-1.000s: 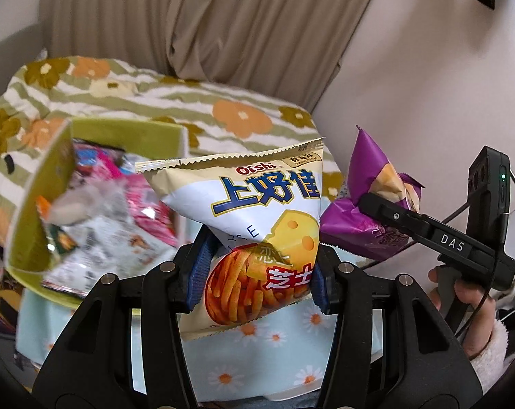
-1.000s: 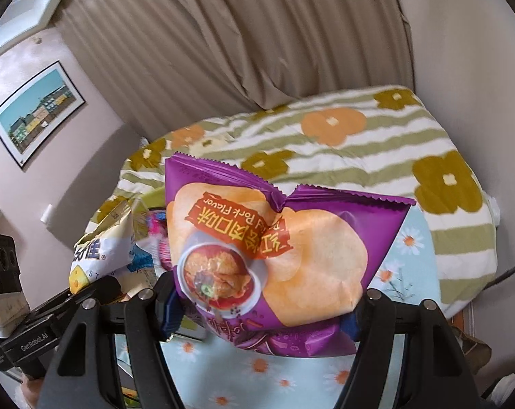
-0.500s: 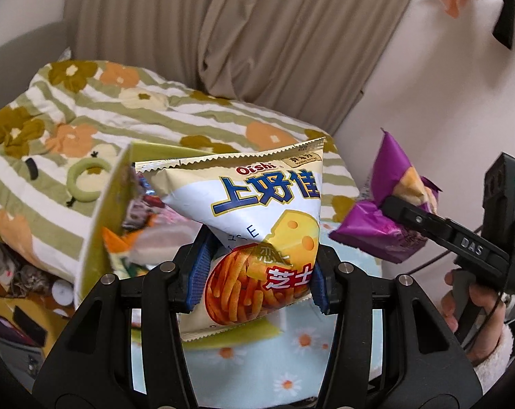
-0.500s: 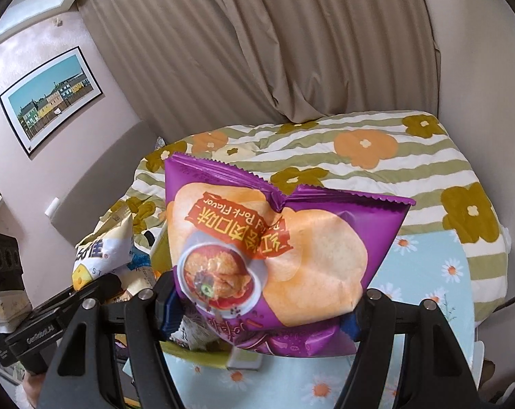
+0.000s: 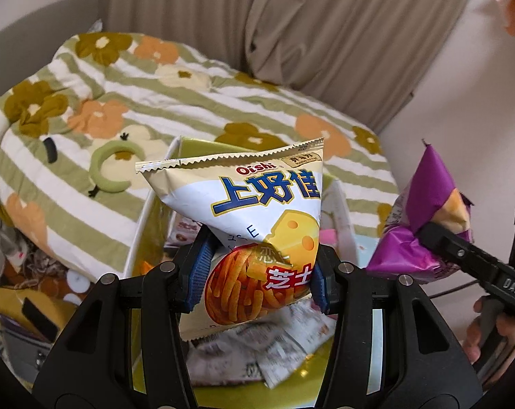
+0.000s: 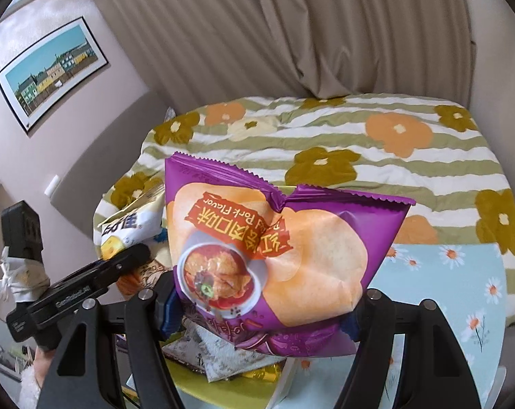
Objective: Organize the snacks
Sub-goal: 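Lift and carry both held bags over the lime-green box, then open the left tool to drop the Oishi bag while the right tool drops the purple bag into the box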
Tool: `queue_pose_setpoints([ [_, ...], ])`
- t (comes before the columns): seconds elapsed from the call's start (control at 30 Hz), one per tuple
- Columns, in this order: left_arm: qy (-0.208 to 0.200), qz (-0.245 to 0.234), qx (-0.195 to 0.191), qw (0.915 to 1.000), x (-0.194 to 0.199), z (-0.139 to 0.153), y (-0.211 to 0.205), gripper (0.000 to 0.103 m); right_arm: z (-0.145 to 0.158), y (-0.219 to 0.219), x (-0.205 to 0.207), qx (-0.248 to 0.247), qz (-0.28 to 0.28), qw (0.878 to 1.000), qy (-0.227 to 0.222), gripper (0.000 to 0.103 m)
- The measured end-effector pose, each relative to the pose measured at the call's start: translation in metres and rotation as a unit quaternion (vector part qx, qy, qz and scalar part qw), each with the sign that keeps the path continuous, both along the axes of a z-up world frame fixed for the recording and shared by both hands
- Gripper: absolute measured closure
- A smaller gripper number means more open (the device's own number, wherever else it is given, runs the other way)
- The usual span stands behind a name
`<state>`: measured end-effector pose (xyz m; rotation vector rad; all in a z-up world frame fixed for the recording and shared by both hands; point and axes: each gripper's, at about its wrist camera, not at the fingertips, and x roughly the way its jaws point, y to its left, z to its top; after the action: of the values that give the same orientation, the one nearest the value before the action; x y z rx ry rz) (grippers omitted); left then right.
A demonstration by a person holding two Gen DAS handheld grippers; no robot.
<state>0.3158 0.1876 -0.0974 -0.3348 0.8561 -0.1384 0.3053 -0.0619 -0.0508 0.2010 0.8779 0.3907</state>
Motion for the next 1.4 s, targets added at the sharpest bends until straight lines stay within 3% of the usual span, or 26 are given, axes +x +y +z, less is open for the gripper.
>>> queue_pose_setpoints([
  [0.13,0.034,0.005,0.011,0.9994,0.021,-0.019,-0.001,0.052,-0.010,0.001,0.022,-0.001,0.012,1.000,0.011,0.036],
  [0.17,0.040,0.007,0.018,0.9990,0.022,-0.023,-0.002,0.035,-0.012,0.001,0.024,0.000,0.013,1.000,0.013,0.036],
  [0.2,0.044,0.010,0.027,0.9986,0.023,-0.025,-0.002,0.008,-0.015,0.001,0.027,0.002,0.015,1.000,0.018,0.036],
  [0.23,0.042,0.014,0.033,0.9985,0.022,-0.027,-0.002,0.000,-0.018,0.003,0.029,0.003,0.017,1.000,0.022,0.036],
  [0.9,0.023,0.037,0.040,0.9982,-0.017,-0.012,0.009,0.001,-0.025,0.045,0.078,-0.033,0.051,0.997,0.055,0.034],
  [1.0,0.025,0.039,0.041,0.9981,-0.020,-0.012,0.010,0.001,-0.032,0.051,0.085,-0.041,0.047,0.997,0.051,0.023],
  [1.07,0.025,0.039,0.043,0.9980,-0.022,-0.012,0.010,0.001,-0.037,0.054,0.087,-0.051,0.044,0.996,0.054,0.011],
  [1.4,0.010,0.021,0.045,0.9987,-0.046,-0.003,0.008,0.001,-0.031,0.045,0.049,-0.055,0.014,0.997,0.044,0.011],
])
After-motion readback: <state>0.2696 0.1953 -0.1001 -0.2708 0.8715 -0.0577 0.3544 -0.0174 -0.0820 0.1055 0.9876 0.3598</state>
